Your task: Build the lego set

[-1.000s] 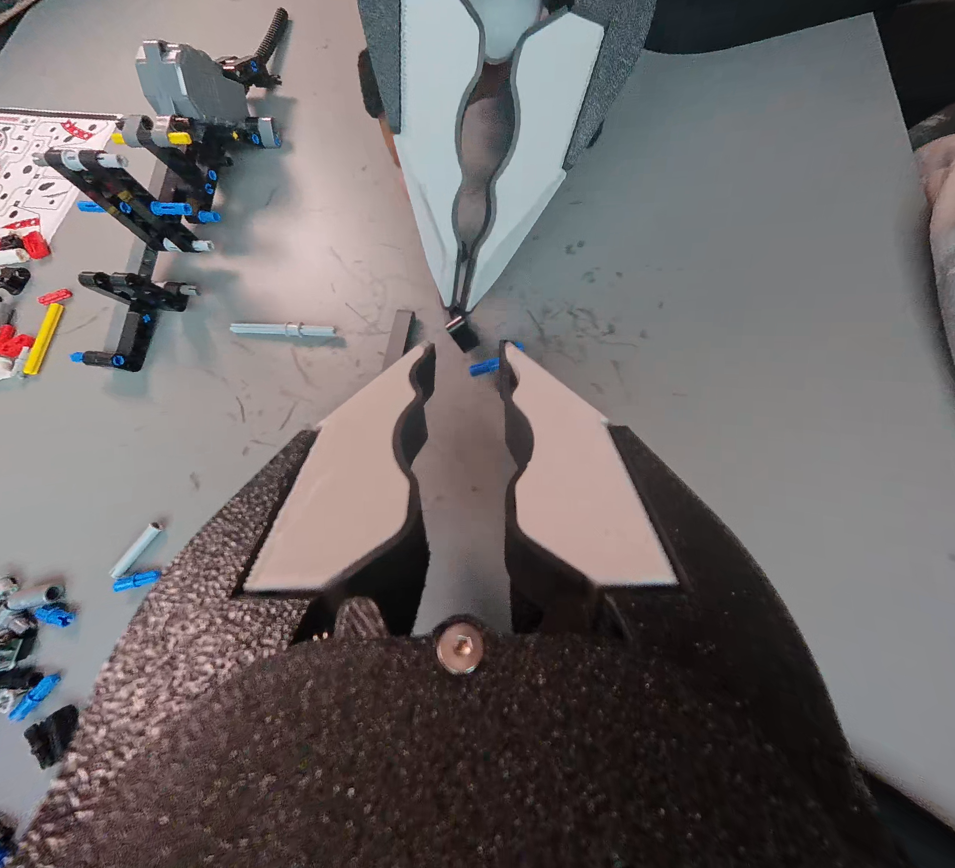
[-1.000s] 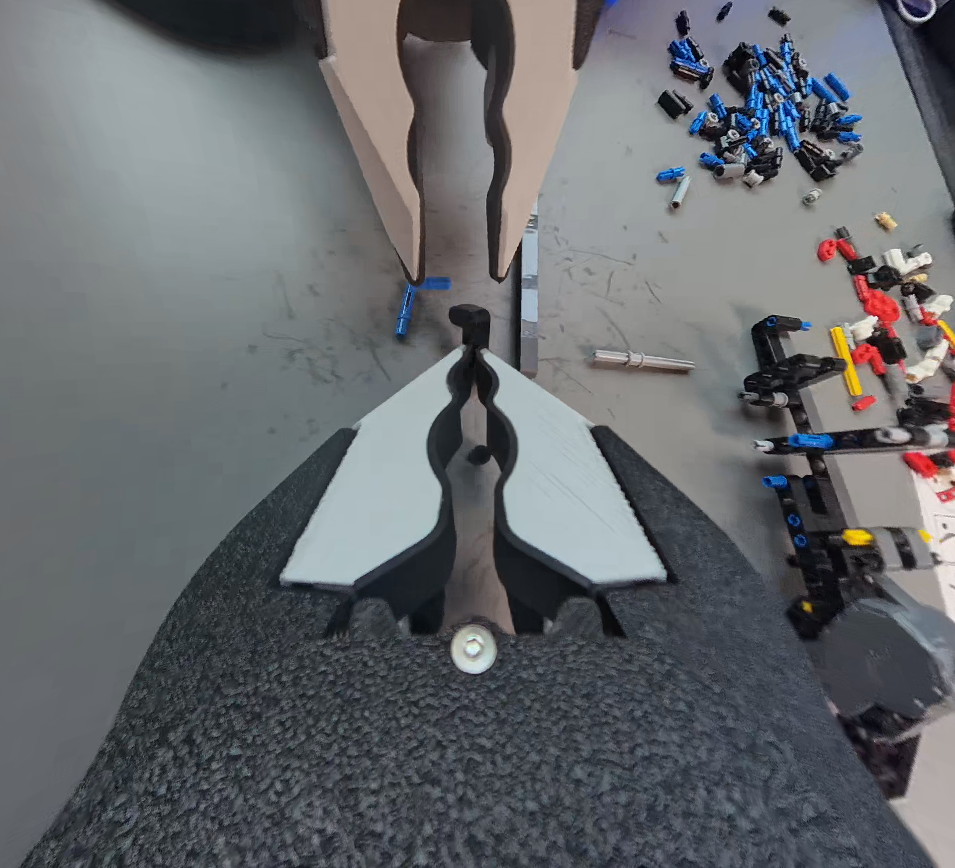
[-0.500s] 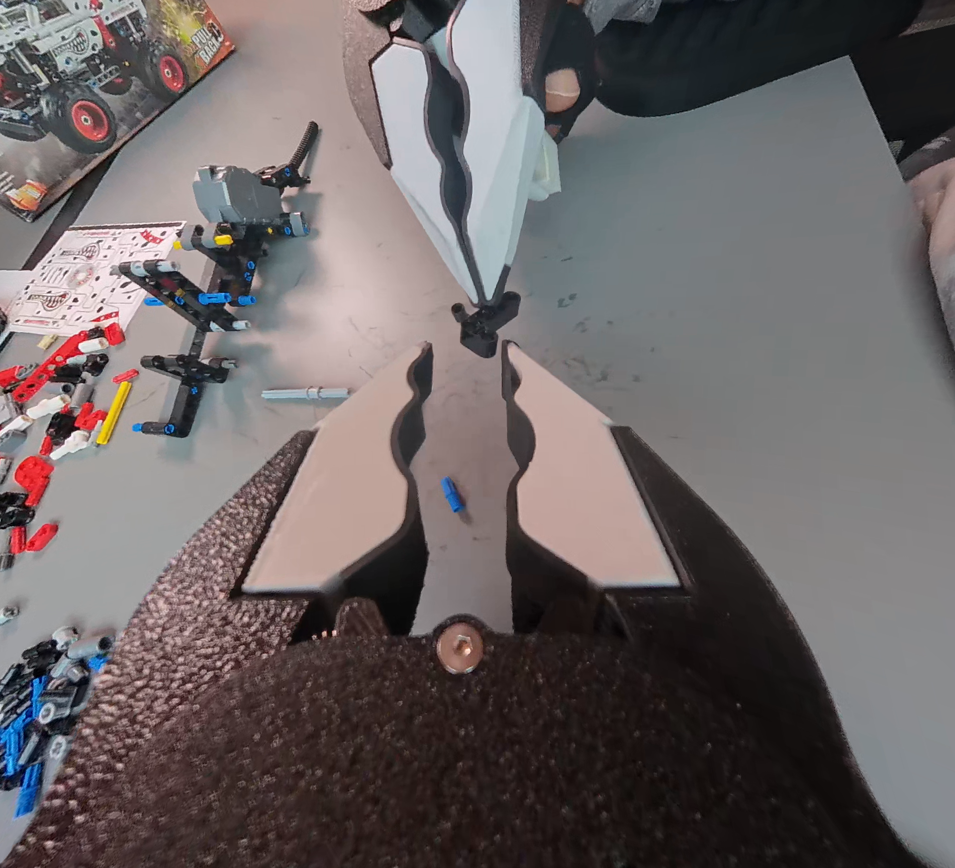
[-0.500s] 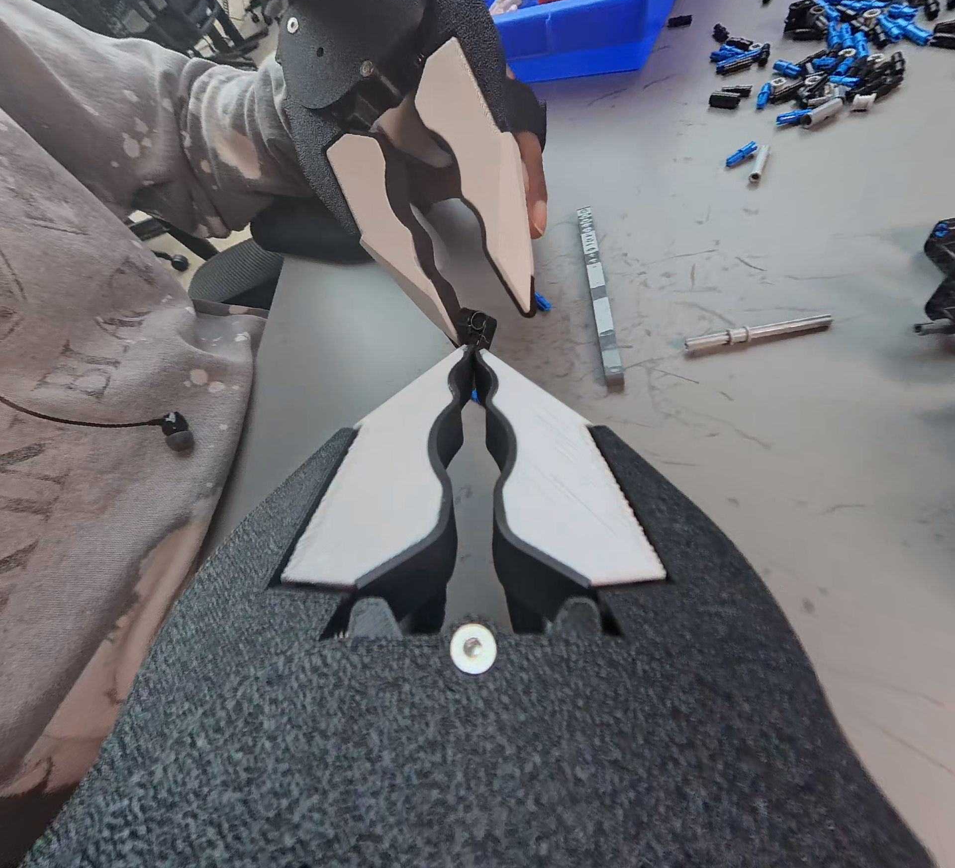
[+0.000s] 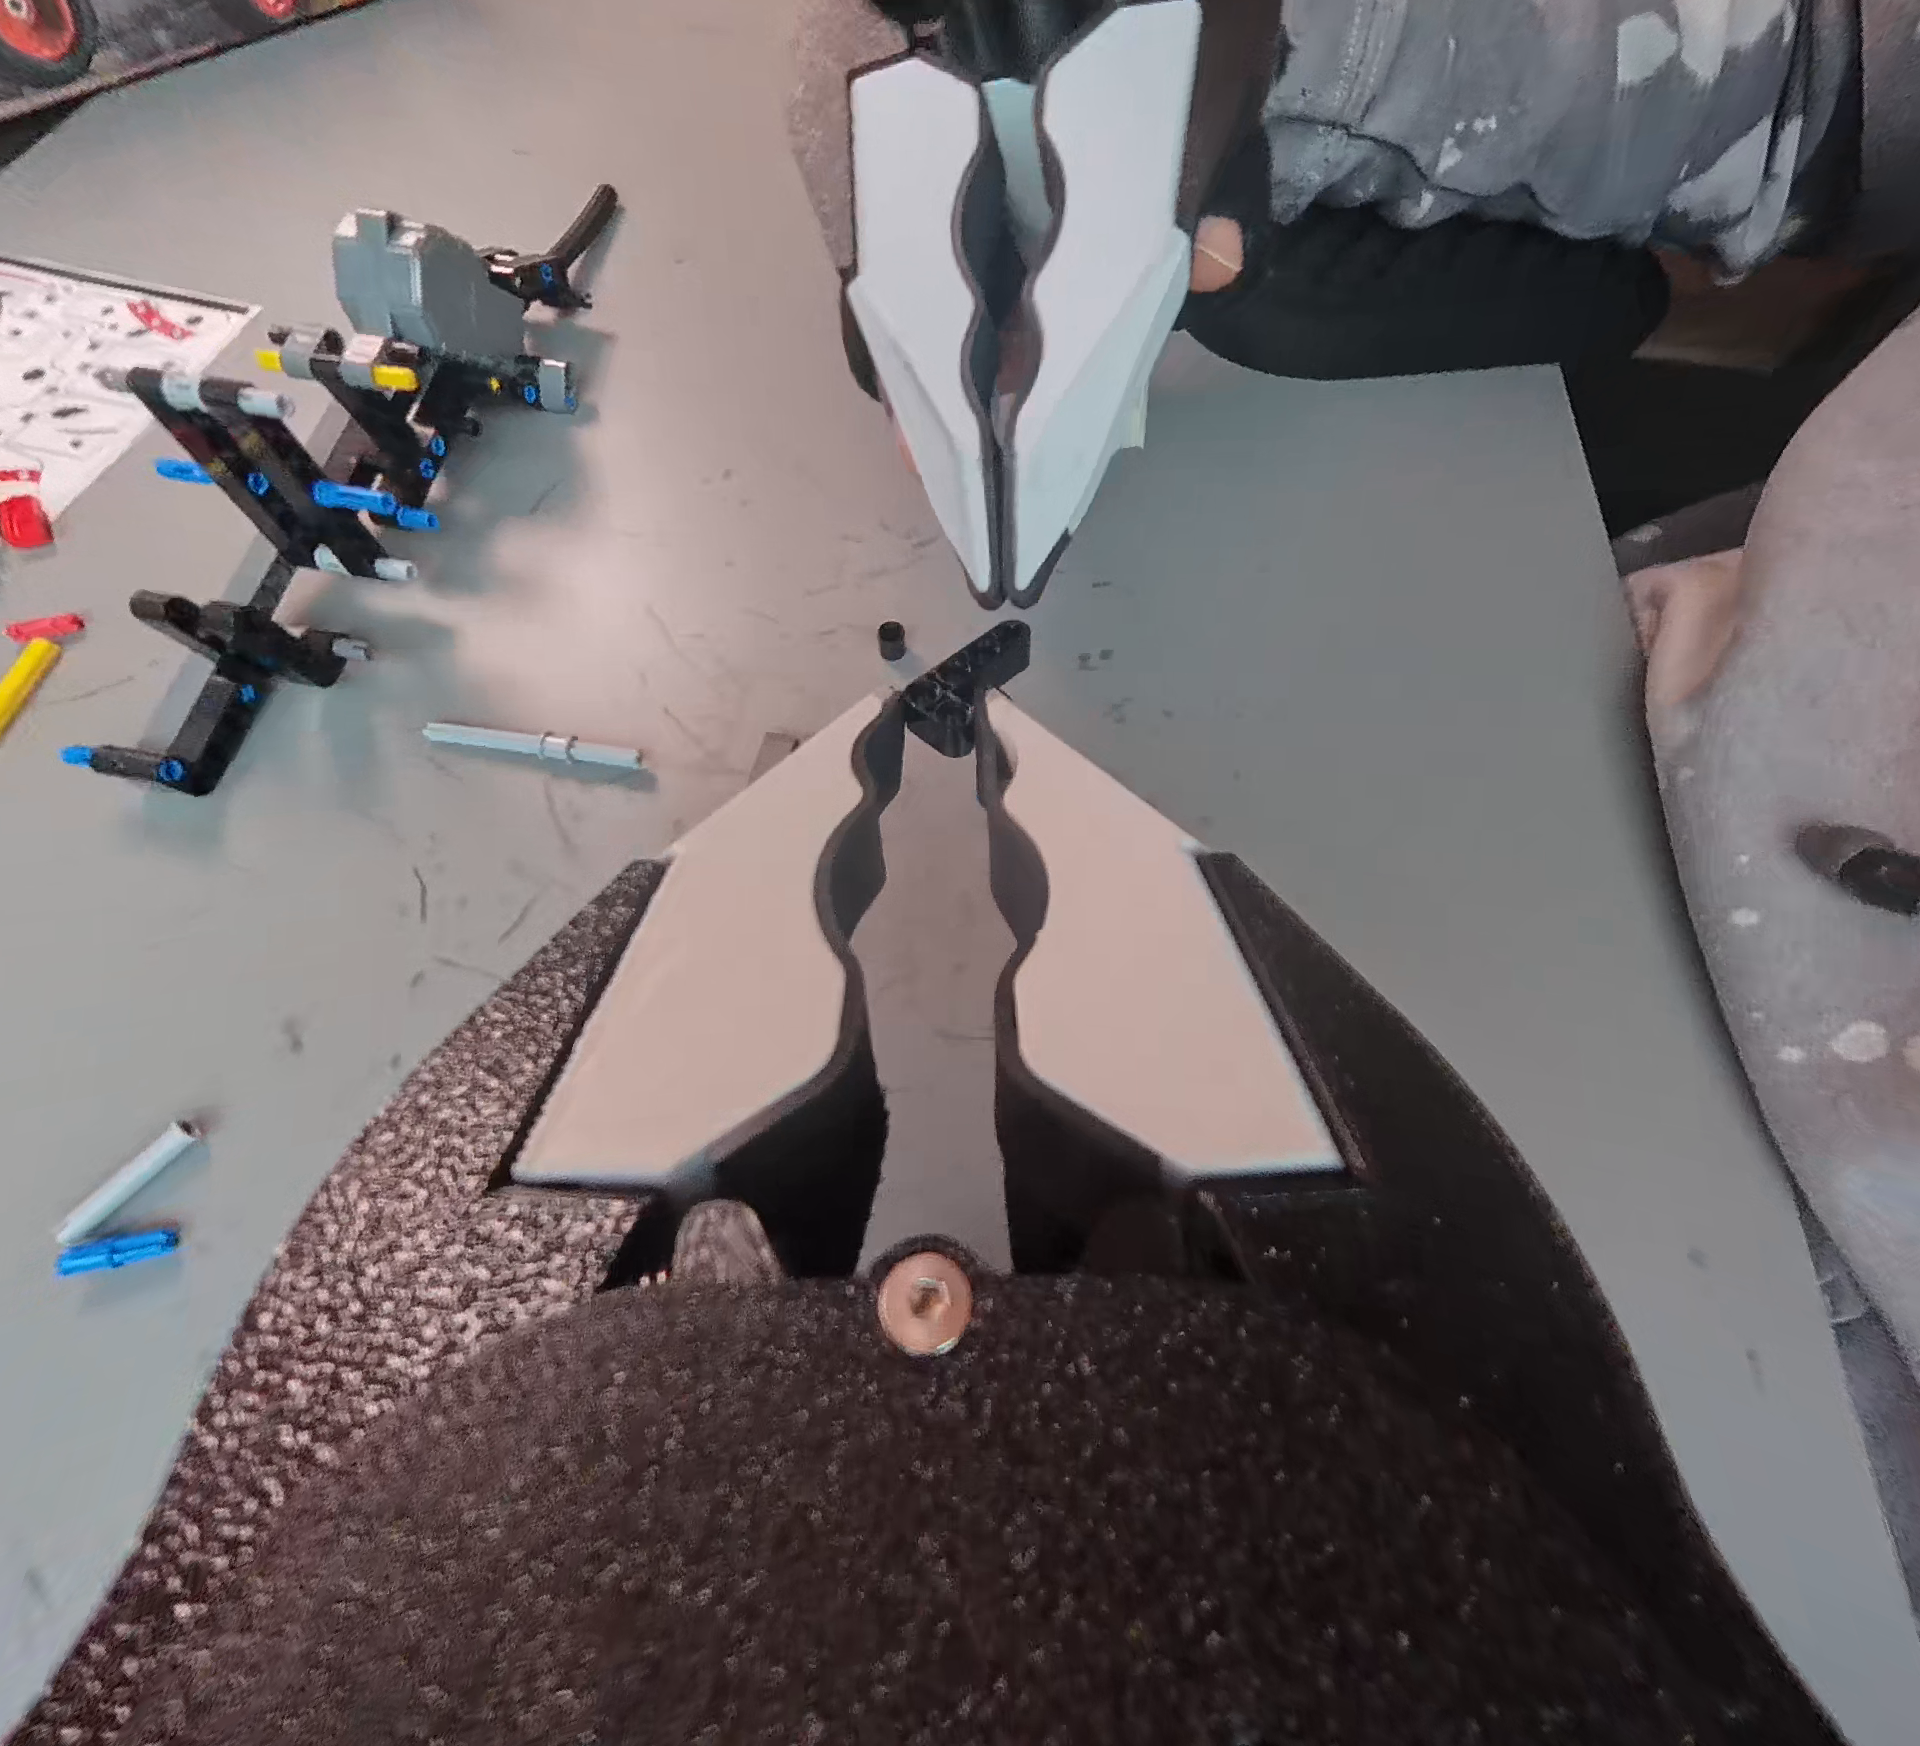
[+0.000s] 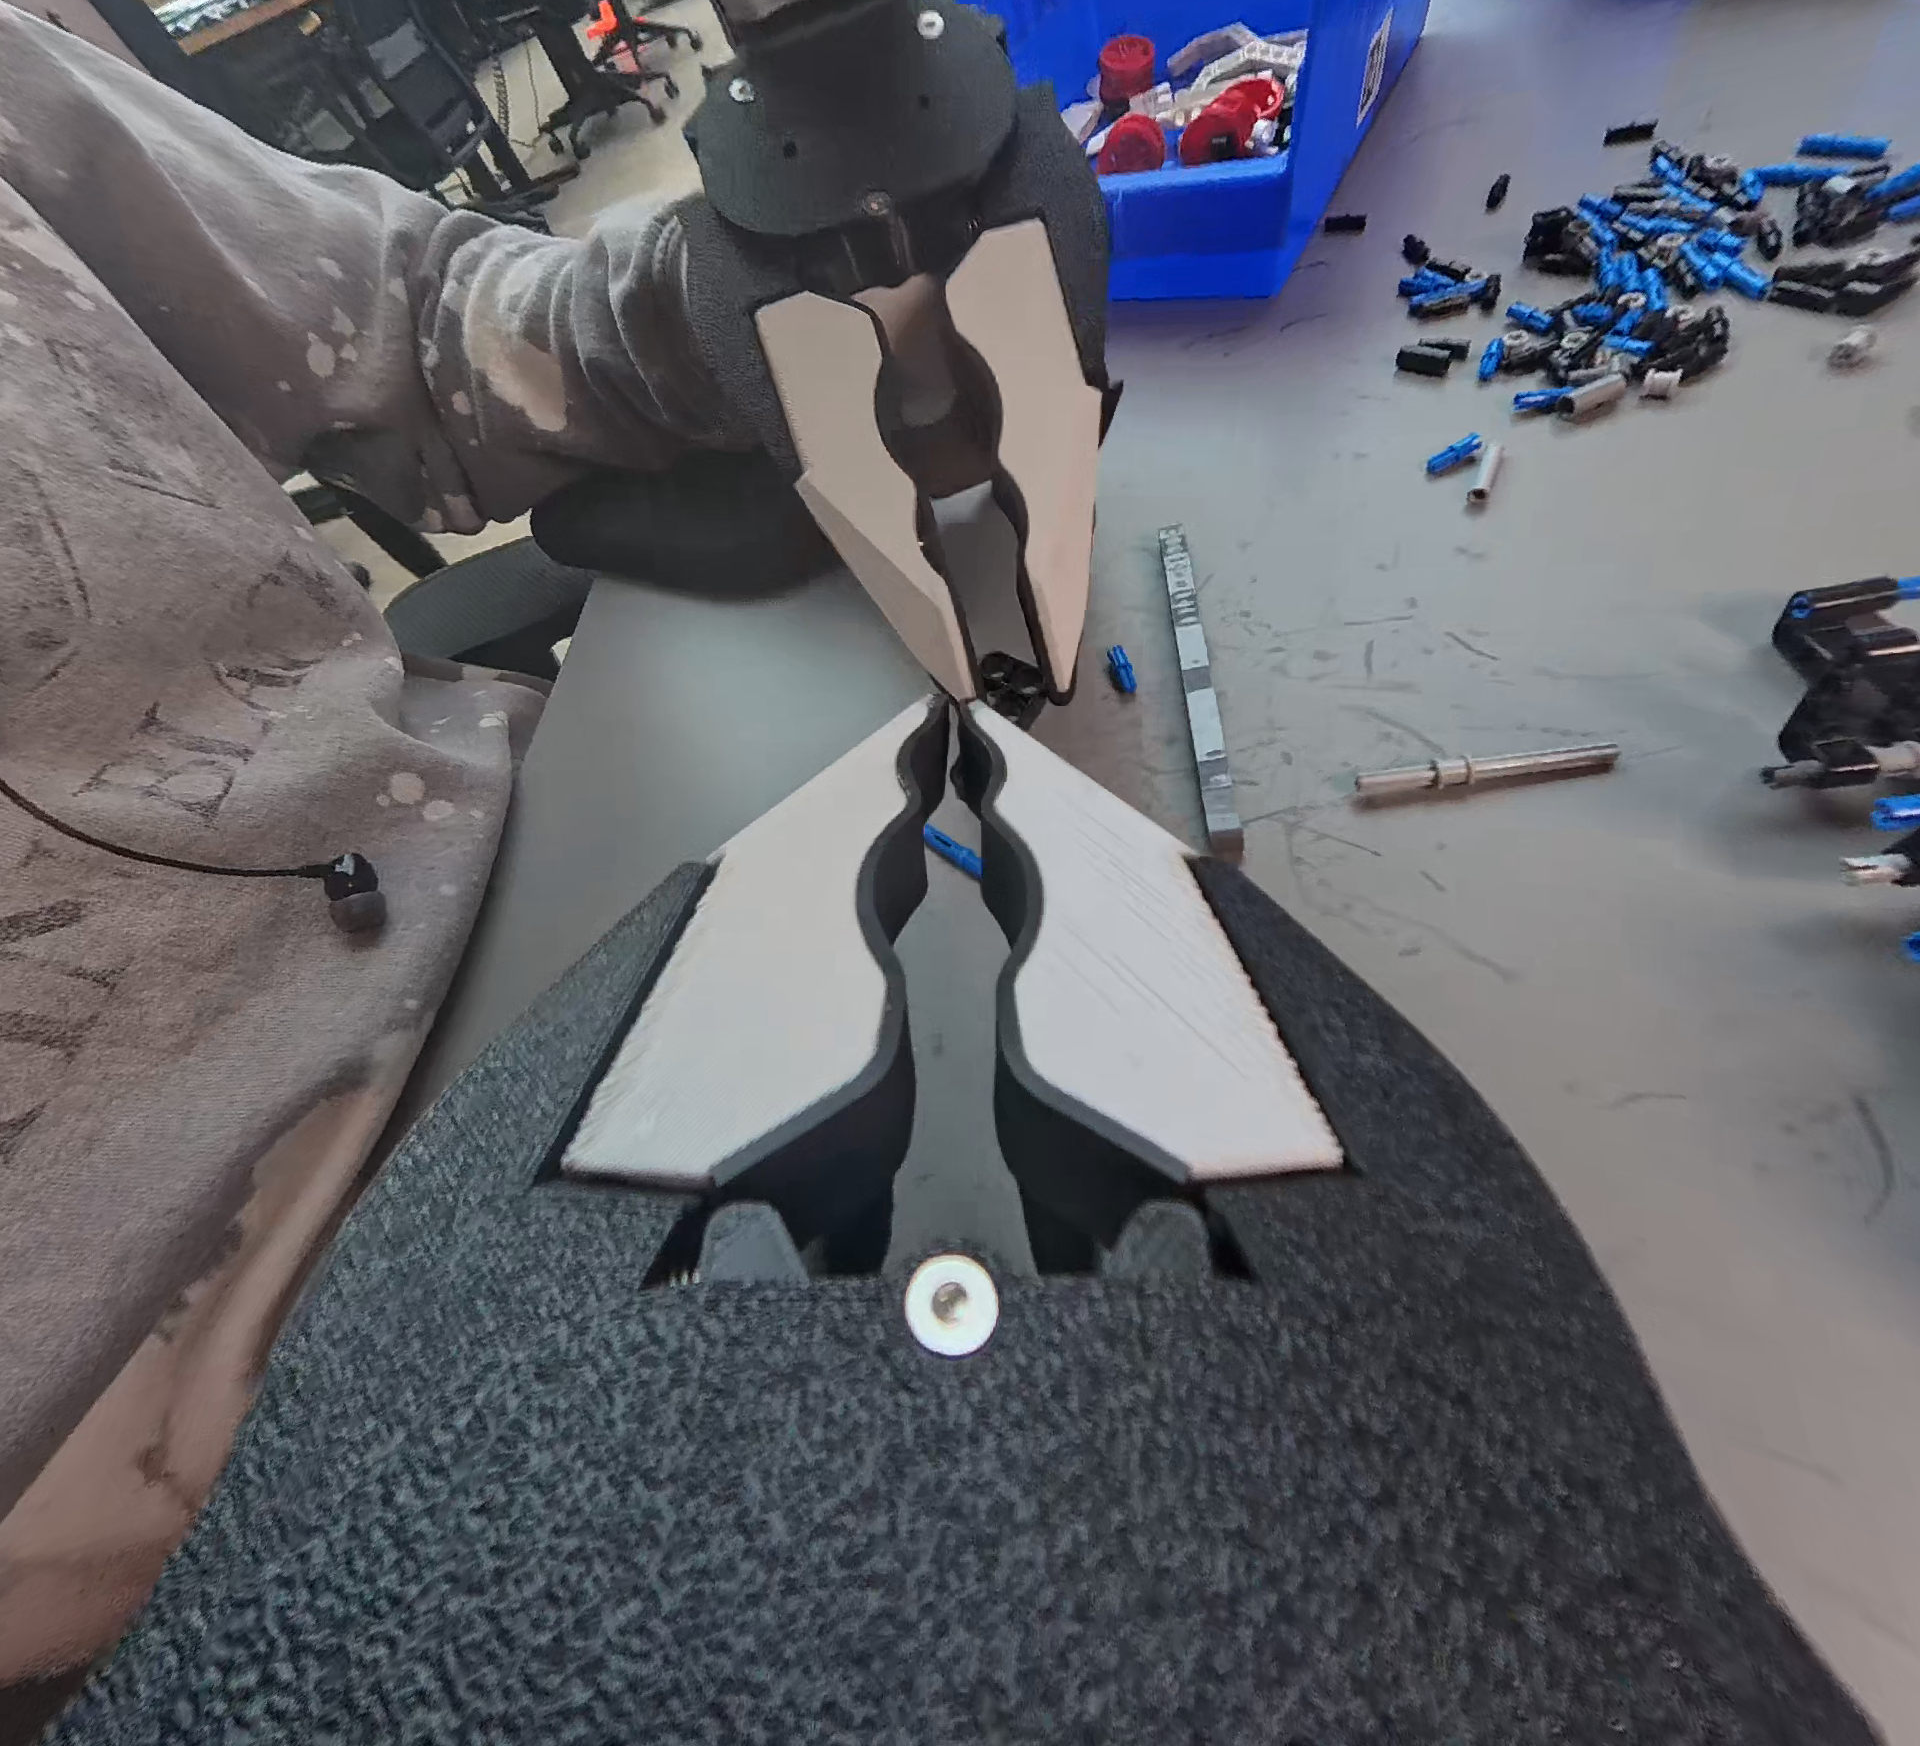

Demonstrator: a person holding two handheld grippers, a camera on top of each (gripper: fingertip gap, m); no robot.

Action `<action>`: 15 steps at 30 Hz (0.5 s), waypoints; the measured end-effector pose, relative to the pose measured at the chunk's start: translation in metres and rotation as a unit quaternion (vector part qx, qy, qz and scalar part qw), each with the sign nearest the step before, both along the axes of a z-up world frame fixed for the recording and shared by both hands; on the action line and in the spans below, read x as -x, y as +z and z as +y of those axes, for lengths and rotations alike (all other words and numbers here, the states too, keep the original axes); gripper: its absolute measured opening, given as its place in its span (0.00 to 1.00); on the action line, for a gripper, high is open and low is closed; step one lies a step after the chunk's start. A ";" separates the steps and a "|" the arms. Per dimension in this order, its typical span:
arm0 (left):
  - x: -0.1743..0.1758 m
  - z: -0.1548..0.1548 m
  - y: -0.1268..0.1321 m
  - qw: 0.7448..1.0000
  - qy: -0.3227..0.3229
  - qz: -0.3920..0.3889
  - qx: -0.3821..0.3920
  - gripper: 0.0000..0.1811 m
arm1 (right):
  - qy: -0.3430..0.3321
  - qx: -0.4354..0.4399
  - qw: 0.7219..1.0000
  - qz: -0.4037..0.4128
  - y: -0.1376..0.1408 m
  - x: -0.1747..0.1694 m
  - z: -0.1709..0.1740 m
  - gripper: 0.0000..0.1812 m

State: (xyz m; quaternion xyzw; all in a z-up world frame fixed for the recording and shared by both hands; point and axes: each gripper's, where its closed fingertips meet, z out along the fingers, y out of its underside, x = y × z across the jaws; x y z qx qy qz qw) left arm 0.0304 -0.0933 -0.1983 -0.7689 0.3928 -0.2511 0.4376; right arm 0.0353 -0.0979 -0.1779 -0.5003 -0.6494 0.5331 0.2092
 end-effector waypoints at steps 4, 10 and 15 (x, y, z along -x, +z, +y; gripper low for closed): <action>0.010 0.011 0.001 0.993 0.055 -0.069 0.076 0.09 | -0.044 -0.107 0.991 0.061 0.011 0.005 0.015 0.14; 0.014 0.017 0.012 0.957 0.105 -0.196 0.188 0.09 | -0.063 -0.355 0.928 0.096 0.002 0.014 0.017 0.19; 0.010 0.014 0.017 0.950 0.095 -0.221 0.202 0.09 | -0.072 -0.398 0.909 0.098 -0.002 0.018 0.021 0.05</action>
